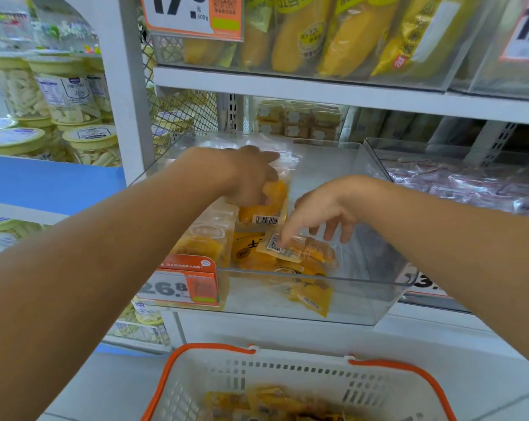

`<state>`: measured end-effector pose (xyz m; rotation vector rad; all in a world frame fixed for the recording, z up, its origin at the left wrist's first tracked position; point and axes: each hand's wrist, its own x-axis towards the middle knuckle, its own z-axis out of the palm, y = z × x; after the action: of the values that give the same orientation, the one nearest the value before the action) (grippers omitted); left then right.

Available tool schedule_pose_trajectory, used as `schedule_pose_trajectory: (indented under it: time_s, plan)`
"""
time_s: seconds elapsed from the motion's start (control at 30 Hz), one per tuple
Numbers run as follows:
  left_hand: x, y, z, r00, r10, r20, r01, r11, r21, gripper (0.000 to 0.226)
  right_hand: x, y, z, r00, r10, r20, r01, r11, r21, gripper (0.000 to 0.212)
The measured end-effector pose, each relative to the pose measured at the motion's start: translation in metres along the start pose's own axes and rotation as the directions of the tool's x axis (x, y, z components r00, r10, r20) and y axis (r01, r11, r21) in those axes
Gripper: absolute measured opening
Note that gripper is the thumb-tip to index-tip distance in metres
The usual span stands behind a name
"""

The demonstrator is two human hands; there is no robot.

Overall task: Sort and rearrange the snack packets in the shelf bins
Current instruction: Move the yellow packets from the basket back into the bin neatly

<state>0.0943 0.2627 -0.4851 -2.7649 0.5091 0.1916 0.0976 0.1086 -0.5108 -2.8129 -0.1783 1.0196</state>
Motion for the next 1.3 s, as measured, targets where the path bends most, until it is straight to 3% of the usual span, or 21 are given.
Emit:
schedule_pose_trajectory:
  time_s: [0.07,0.13,0.2,0.27,0.37,0.43,0.57,0.63,0.7,0.77,0.87,0.97,1.0,1.07,1.13,1.2,1.23,1.3]
  plan:
    - [0.001,-0.007,0.003,0.999,-0.037,0.006,0.038,0.999,-0.011,0.066,-0.002,0.004,0.004,0.994,0.028,0.107,-0.004,0.976,-0.220,0.088]
    - [0.001,-0.011,0.006,0.999,-0.035,0.012,0.036,0.999,-0.006,0.066,0.000,0.008,0.012,0.995,0.007,0.102,0.037,0.904,-0.426,0.085]
    - [0.000,-0.014,0.008,1.000,-0.031,0.002,0.031,1.000,-0.001,0.064,0.007,0.009,0.017,0.992,-0.124,0.020,0.116,0.849,-0.516,0.059]
    - [0.000,-0.017,0.008,1.000,-0.010,-0.027,0.010,1.000,-0.012,0.060,0.008,0.009,0.018,0.985,-0.174,-0.008,0.144,0.838,-0.527,0.048]
    - [-0.002,-0.021,0.008,0.998,0.038,-0.059,-0.039,0.999,-0.023,0.054,0.007,0.012,0.019,0.989,-0.101,0.108,0.144,0.835,-0.531,0.071]
    - [-0.003,-0.022,0.008,0.997,0.058,-0.056,-0.061,0.997,-0.051,0.053,0.008,0.015,0.024,0.990,-0.109,0.086,0.138,0.773,-0.619,0.071]
    - [-0.007,-0.021,0.006,0.995,0.096,-0.017,-0.098,0.990,-0.103,0.050,0.010,0.017,0.012,0.950,-0.290,-0.112,0.164,0.774,-0.612,0.023]
    - [-0.007,-0.022,0.006,0.990,0.128,-0.051,-0.135,0.971,-0.196,0.053,0.005,0.019,-0.009,0.849,-0.432,-0.306,0.208,0.803,-0.558,0.015]
    - [-0.005,-0.021,0.007,0.987,0.136,-0.088,-0.155,0.947,-0.282,0.061,0.004,0.021,-0.027,0.671,-0.521,-0.528,0.317,0.845,-0.431,0.007]
    - [-0.004,-0.019,0.007,0.989,0.115,-0.094,-0.138,0.943,-0.302,0.064,0.009,0.017,-0.036,0.531,-0.568,-0.629,0.446,0.818,-0.363,0.001]
    - [-0.003,-0.016,0.005,0.989,0.058,-0.138,-0.095,0.956,-0.277,0.049,0.024,0.002,-0.032,0.455,-0.622,-0.637,0.520,0.766,-0.377,0.005]
    - [0.000,-0.021,0.003,0.953,-0.052,-0.298,-0.034,0.961,-0.276,0.012,0.035,-0.007,-0.025,0.368,-0.534,-0.761,0.665,0.723,-0.186,0.017]
    - [-0.001,-0.024,0.003,0.939,-0.078,-0.335,-0.018,0.961,-0.275,0.004,0.036,-0.008,-0.024,0.374,-0.480,-0.794,0.689,0.717,-0.109,0.024]
    - [-0.001,-0.028,0.005,0.939,-0.107,-0.327,0.021,0.966,-0.257,0.018,0.032,-0.006,-0.024,0.481,-0.369,-0.796,0.613,0.790,0.004,0.041]
    - [-0.001,-0.028,0.008,0.957,-0.078,-0.280,0.009,0.971,-0.238,0.014,0.024,0.001,-0.027,0.688,-0.244,-0.684,0.363,0.931,0.032,0.051]
    - [0.000,-0.028,0.011,0.970,-0.031,-0.241,-0.032,0.966,-0.255,0.013,0.015,0.008,-0.023,0.861,-0.131,-0.492,0.160,0.987,0.018,0.050]
    - [-0.001,-0.027,0.011,0.975,-0.020,-0.223,-0.040,0.964,-0.262,0.012,0.011,0.010,-0.019,0.909,-0.099,-0.404,0.107,0.994,-0.003,0.050]
    - [-0.001,-0.026,0.012,0.975,-0.015,-0.224,-0.049,0.960,-0.275,0.008,0.012,0.012,-0.013,0.932,-0.093,-0.350,0.062,0.993,-0.099,0.048]
